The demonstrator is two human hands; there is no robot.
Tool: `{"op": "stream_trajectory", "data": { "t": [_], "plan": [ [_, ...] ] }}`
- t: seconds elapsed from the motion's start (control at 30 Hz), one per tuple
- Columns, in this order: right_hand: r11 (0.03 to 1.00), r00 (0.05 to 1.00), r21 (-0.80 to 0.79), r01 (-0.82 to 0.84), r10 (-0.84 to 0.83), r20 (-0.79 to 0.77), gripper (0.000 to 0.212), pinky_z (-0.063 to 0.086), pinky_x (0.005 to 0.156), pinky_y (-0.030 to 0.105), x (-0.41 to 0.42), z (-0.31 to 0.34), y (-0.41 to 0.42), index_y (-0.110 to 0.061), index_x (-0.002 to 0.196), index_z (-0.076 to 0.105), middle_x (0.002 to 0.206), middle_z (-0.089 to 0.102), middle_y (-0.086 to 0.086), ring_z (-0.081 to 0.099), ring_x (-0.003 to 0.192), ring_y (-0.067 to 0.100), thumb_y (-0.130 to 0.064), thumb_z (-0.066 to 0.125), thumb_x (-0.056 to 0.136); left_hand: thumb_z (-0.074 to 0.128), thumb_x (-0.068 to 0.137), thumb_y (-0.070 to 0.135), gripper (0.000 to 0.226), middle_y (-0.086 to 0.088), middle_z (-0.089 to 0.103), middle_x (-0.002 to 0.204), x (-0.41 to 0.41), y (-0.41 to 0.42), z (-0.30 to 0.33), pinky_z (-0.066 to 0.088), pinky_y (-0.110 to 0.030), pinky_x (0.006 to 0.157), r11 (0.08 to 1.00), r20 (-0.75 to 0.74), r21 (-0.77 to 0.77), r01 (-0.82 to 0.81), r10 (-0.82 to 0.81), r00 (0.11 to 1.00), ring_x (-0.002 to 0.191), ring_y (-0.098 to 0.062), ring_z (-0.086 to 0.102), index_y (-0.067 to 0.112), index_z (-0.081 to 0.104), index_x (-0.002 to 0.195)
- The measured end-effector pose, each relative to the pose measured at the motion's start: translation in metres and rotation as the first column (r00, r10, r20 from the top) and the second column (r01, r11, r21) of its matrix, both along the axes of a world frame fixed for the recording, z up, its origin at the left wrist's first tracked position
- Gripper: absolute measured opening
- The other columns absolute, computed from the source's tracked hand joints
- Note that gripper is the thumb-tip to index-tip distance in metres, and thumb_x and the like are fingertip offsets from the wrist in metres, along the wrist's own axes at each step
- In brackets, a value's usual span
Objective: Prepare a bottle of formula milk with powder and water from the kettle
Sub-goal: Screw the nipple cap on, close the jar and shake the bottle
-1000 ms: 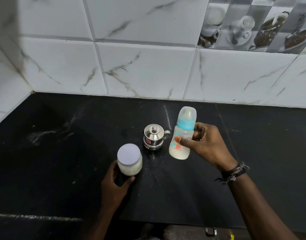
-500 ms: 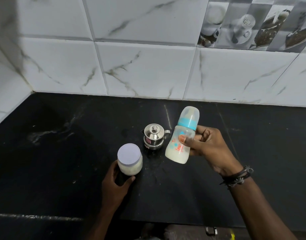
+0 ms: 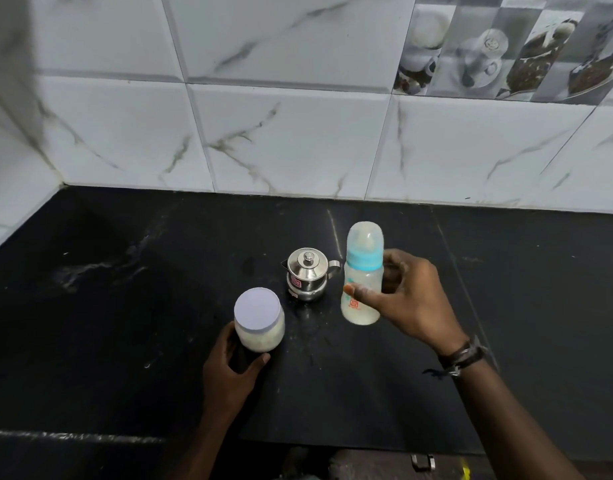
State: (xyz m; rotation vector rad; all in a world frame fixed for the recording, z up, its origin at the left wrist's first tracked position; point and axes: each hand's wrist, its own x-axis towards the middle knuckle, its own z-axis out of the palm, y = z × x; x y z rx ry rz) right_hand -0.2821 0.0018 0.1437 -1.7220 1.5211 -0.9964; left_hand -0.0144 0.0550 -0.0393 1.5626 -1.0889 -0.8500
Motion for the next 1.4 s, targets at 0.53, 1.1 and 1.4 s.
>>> {"op": "stream_trajectory", "data": {
  "t": [0.53, 1.1, 1.4],
  "plan": [
    [0.994, 0.951, 0.056, -0.098, 0.076, 0.301, 0.041, 0.058, 0.067, 0.024, 0.007, 0.007, 0.002, -0.007, 0.111, 0.068, 0.091, 0.079, 0.001, 0.076, 0.081, 0.01, -0.022, 0.084, 0.076, 0.089, 0.063, 0.007, 0.082, 0.001, 0.061, 0.132, 0.001, -0.001, -0.004, 0.048, -0.034, 0.101, 1.0, 0.019, 0.002, -0.004, 0.004, 1.0, 0.121, -0.013, 0.058, 0.02, 0.051, 0.135],
    [0.911, 0.867, 0.302, -0.282, 0.107, 0.488, 0.032, 0.062, 0.076, 0.041, 0.001, 0.016, -0.003, -0.002, 0.113, 0.068, 0.099, 0.077, 0.013, 0.075, 0.094, 0.027, -0.009, 0.075, 0.083, 0.089, 0.063, 0.007, 0.083, 0.001, 0.06, 0.133, 0.001, -0.001, -0.004, 0.048, -0.036, 0.102, 1.0, 0.013, -0.002, -0.003, 0.003, 1.0, 0.121, -0.012, 0.057, 0.02, 0.05, 0.136],
    [0.907, 0.845, 0.32, -0.274, 0.068, 0.53, 0.038, 0.063, 0.071, 0.037, 0.007, 0.019, 0.005, -0.002, 0.111, 0.068, 0.098, 0.077, 0.014, 0.075, 0.092, 0.026, -0.016, 0.074, 0.076, 0.089, 0.063, 0.006, 0.082, 0.002, 0.061, 0.13, 0.0, -0.002, -0.003, 0.045, -0.008, 0.092, 1.0, 0.026, -0.018, 0.012, -0.012, 1.0, 0.117, -0.006, 0.058, 0.019, 0.051, 0.135]
  ]
}}
